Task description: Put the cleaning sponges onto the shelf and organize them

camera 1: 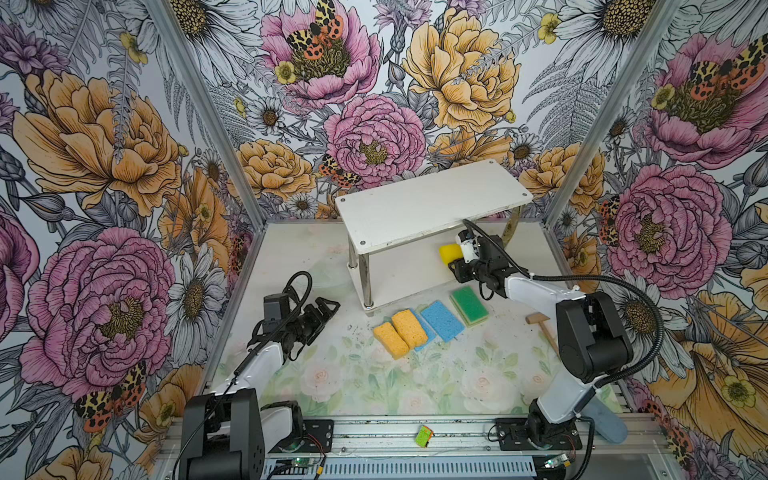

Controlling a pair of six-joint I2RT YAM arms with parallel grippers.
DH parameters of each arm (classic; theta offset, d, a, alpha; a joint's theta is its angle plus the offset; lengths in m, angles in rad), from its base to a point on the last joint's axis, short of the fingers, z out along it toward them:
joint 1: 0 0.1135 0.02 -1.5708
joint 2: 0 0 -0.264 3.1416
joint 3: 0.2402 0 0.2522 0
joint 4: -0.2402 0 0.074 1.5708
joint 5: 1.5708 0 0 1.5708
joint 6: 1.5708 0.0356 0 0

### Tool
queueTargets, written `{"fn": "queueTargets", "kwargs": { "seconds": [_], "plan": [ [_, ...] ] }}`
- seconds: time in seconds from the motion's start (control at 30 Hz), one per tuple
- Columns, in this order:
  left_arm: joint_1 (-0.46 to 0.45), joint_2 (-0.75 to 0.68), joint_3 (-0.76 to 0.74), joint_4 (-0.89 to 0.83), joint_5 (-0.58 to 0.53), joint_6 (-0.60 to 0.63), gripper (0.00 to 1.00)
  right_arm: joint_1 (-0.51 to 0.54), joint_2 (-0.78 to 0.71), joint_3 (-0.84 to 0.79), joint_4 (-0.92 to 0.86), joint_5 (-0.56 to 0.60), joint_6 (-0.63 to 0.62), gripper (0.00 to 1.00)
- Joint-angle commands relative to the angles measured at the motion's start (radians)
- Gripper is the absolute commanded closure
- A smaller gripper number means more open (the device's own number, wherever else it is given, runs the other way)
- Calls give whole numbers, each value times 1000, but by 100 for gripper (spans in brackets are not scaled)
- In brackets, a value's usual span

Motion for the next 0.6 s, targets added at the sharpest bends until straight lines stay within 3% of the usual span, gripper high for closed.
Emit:
{"fn": "queueTargets", "kwargs": {
  "seconds": [0.0, 0.57],
  "plan": [
    [11, 2, 2, 12, 14, 12, 1, -9, 15, 34, 0, -15, -2, 57],
    [10, -3, -5, 14, 16, 16, 1, -10, 12, 34, -40, -18, 12, 56]
  ]
}}
